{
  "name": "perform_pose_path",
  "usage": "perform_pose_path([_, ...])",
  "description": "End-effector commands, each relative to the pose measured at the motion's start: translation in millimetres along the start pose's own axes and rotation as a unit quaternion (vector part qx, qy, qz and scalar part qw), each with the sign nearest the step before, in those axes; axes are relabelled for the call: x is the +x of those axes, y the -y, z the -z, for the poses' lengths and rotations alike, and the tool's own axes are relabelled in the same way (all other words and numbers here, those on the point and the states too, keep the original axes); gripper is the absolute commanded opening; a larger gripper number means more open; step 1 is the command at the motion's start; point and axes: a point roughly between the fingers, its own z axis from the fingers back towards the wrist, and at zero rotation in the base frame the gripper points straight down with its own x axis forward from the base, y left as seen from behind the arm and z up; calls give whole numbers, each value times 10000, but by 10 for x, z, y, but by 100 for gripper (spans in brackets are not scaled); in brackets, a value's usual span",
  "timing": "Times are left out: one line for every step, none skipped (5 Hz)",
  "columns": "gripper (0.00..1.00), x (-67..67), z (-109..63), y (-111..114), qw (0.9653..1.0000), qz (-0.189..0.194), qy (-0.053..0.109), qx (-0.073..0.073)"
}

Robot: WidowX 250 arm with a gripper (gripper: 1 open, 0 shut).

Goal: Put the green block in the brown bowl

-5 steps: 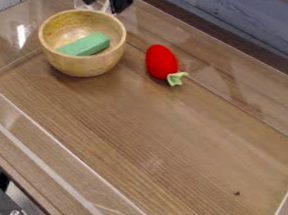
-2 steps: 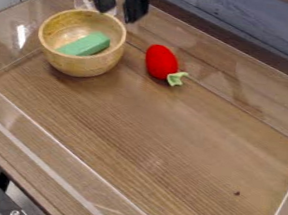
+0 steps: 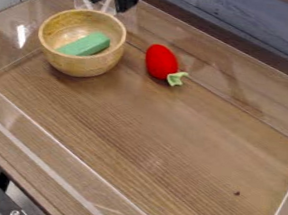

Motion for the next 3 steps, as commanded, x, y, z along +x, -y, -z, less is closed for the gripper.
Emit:
perform_pose_path([100, 104, -134, 75, 9994, 294, 178, 100])
perform_pose_path([100, 114, -101, 152, 9987, 506, 80, 48])
perform_pose_path([100, 204, -92, 208, 9983, 588, 2, 27])
